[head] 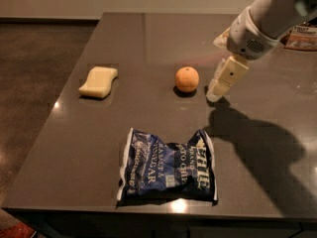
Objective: Move orange near blue chip bag
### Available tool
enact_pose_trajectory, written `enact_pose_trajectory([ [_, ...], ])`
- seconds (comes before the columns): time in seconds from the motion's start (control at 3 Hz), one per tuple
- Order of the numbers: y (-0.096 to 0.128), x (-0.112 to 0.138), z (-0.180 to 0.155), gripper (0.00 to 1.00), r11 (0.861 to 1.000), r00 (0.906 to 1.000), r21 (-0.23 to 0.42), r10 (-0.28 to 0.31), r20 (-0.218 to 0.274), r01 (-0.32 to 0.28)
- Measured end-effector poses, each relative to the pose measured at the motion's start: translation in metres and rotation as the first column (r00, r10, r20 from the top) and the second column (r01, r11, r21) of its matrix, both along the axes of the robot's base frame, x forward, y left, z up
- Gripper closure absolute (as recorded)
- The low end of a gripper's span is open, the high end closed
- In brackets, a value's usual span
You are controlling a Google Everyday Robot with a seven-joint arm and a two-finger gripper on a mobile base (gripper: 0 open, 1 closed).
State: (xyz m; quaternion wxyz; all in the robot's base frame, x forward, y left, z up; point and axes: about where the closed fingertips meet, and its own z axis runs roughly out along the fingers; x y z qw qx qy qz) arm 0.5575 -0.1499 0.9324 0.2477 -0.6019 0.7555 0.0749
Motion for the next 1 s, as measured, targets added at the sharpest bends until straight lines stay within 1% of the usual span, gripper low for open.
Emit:
enact_pose_trajectory([
  [0.33, 0.017, 0.029, -0.017, 0.0, 0.999, 0.9999, 0.04, 0.002, -0.016, -0.002],
  [0.67, 0.028, 0.054, -0.038, 0.0, 0.998, 0.9988, 0.061, -0.009, -0.049, 0.012],
  [1.0, 0.034, 0.067, -0.053, 0.0, 0.997, 0.997, 0.077, -0.016, -0.075, 0.022],
])
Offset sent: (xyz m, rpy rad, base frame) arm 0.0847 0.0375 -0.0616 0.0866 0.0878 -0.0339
